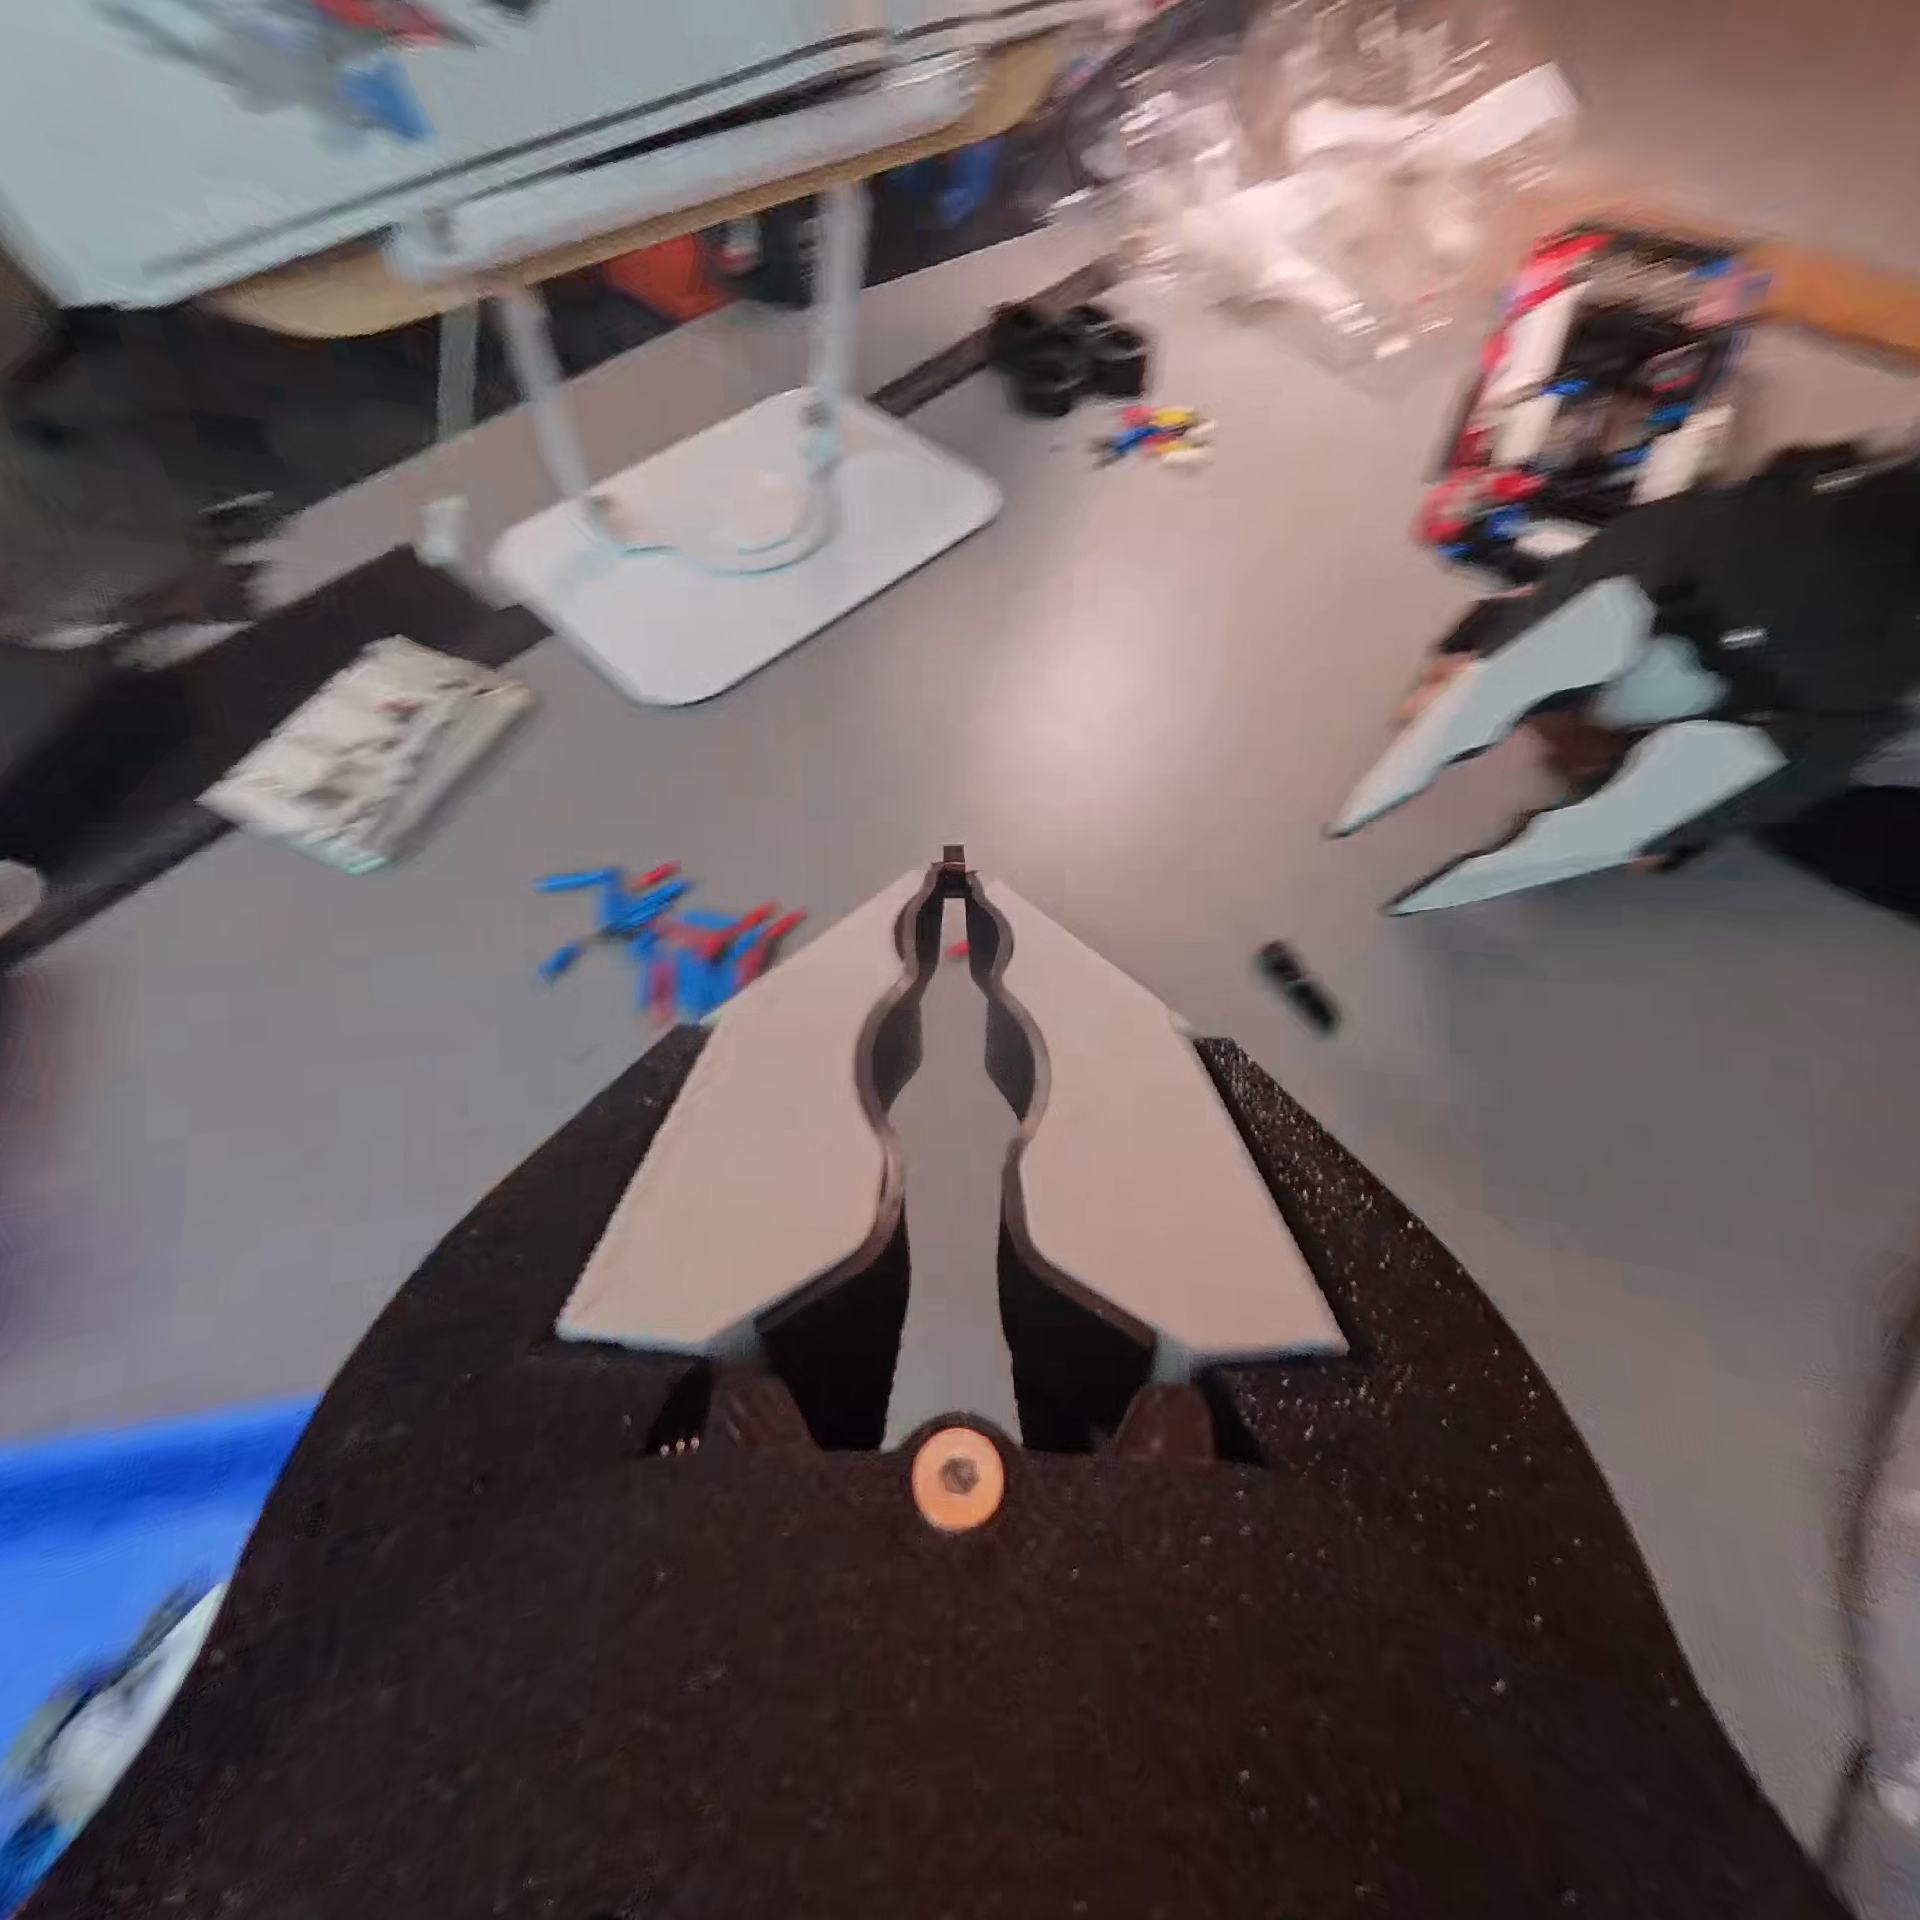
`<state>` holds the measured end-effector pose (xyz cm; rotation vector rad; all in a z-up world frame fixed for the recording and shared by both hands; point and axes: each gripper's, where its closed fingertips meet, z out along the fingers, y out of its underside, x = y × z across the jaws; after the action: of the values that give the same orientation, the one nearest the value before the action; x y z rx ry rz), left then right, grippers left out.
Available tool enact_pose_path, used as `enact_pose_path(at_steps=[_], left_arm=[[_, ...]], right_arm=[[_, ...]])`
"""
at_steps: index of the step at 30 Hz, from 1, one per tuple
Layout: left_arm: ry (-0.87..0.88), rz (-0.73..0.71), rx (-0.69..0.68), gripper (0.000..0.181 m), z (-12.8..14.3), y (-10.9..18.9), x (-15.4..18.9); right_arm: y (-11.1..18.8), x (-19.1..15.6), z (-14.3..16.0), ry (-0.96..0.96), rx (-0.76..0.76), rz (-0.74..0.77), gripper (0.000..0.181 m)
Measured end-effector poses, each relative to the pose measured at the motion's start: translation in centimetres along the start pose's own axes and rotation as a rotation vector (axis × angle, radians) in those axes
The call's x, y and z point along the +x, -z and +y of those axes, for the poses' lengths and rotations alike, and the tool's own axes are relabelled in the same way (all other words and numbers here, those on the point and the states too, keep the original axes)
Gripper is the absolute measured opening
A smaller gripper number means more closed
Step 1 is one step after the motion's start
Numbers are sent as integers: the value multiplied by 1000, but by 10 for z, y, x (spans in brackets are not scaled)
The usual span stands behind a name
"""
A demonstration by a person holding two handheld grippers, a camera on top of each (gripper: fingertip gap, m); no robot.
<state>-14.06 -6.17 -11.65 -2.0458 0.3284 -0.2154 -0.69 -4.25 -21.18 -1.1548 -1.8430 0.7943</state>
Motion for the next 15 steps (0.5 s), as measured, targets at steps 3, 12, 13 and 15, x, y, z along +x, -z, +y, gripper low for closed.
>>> enact_pose_path(at_steps=[3, 12, 13, 15], left_arm=[[-23, -427, -167, 3, 32, 59, -88], [102, -684, -288, 26, 88, 111, -153], [80, -665, -237, 30, 78, 106, -148], [29, -542, -124, 34, 54, 89, -122]], right_arm=[[-13, -9, 13, -159, -133, -94, 32], [-41, -27, 23, -230, -296, -180, 38], [-40, -27, 23, -221, -298, -178, 37], [-39, -22, 22, -181, -269, -145, 31]])
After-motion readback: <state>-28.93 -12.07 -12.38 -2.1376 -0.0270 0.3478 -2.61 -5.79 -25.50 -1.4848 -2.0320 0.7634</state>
